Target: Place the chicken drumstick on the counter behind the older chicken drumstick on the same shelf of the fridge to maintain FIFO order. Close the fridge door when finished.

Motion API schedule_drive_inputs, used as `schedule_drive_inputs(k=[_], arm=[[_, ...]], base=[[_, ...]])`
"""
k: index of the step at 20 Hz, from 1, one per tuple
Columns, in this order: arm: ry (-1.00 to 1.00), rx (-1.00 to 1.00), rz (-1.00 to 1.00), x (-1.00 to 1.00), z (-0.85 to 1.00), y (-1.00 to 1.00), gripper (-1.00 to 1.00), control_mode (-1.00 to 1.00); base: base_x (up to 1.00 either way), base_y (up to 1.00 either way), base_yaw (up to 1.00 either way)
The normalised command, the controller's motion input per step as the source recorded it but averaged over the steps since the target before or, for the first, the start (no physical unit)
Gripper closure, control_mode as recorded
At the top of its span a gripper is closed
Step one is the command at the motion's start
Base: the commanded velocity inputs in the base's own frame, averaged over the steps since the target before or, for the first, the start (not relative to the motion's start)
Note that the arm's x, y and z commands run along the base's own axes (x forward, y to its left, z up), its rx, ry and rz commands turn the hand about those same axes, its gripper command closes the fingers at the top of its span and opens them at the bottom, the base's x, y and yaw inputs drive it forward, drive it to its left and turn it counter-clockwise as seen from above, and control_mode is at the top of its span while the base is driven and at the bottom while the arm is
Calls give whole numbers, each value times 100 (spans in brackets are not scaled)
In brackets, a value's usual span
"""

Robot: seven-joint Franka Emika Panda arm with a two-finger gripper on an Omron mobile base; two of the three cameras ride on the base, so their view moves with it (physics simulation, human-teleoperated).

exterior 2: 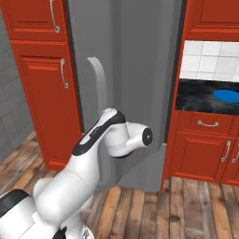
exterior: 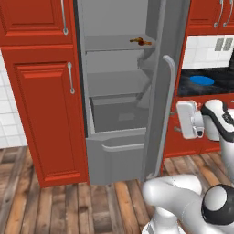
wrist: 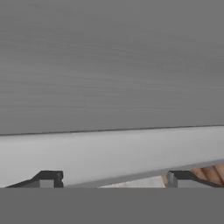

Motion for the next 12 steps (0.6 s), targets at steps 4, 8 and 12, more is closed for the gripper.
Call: schedule_drive_inputs(k=[4, 8, 12], arm=[[0, 0, 0, 55, 35, 63, -100, -100], [0, 0, 0, 62, 27, 59, -100, -100], [0, 0, -1, 68, 17, 54, -100, -100]], base=[[0, 0, 0], [0, 0, 0], [0, 0, 0]])
